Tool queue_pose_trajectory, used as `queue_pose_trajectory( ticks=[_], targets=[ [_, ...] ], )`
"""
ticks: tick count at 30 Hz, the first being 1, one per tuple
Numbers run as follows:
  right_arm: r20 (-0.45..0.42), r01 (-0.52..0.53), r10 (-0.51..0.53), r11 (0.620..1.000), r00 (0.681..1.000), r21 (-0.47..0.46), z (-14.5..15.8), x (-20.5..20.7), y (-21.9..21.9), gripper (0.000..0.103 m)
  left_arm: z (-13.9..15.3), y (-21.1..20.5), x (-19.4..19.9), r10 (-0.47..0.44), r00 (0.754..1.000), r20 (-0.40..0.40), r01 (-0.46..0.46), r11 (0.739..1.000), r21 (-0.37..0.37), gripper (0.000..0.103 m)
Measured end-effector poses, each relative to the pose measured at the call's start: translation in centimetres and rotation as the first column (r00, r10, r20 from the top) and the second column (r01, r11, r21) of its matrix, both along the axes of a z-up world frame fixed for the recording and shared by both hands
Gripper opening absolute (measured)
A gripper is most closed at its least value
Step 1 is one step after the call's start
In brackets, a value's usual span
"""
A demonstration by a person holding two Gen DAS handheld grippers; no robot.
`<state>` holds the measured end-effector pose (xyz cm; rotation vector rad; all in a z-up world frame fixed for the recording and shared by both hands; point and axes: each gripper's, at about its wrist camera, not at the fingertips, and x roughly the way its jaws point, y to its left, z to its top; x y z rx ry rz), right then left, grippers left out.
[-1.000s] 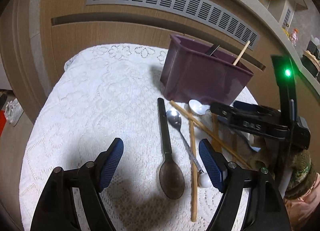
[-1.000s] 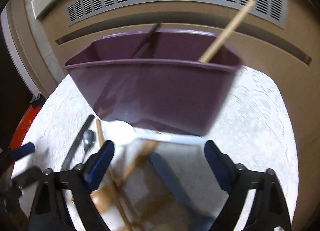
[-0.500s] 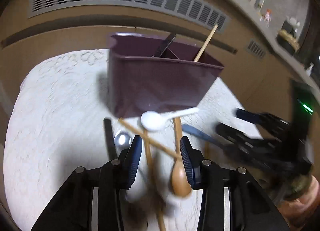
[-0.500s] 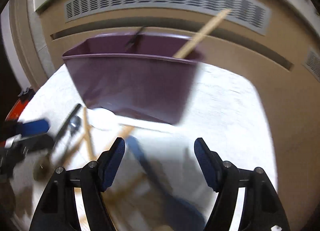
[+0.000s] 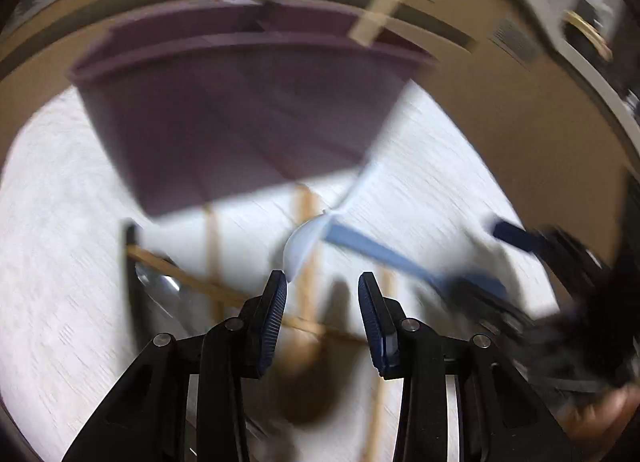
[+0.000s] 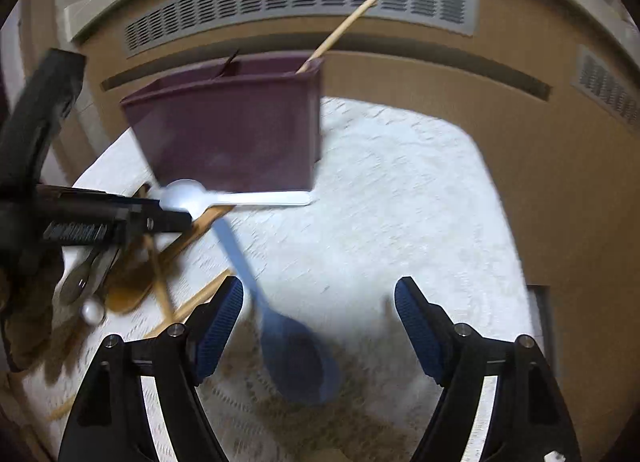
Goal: Organize utensils
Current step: 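Reach the right tool to the blue plastic spoon and grasp it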
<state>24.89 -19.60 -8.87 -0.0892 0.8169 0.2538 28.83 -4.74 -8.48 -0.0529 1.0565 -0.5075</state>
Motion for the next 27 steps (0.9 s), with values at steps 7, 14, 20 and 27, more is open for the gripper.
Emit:
queue_pose_trajectory(
  ticks=[7,14,20,27],
  targets=[
    [-0.078,-0.129,0.130,0.992,0.988,0.013,-0.6,1.0,2.6,0.044,0.2,0.6,-4.1,-0.073,0.997,-0.027,0.073,0.997,0.007,0.039],
    [-0.122,-0.188,0.181,0.981,0.976,-0.050,-1.3,2.8,4.9,0.021,1.2,3.7,-4.8,0.008,1.000,0.004,-0.008,1.000,0.020,0.039],
    [-0.131,-0.140,0.138,0.990,0.982,0.001,-0.4,1.1,2.6,0.009,2.0,1.2,-2.6,-0.025,0.998,0.049,0.024,0.999,0.028,0.040],
    [-0.174,-0.061,0.077,0.993,0.982,0.099,-0.2,-0.7,-1.0,0.009,2.6,-4.8,1.0,-0.199,0.977,0.080,0.189,0.975,0.116,0.040]
  ],
)
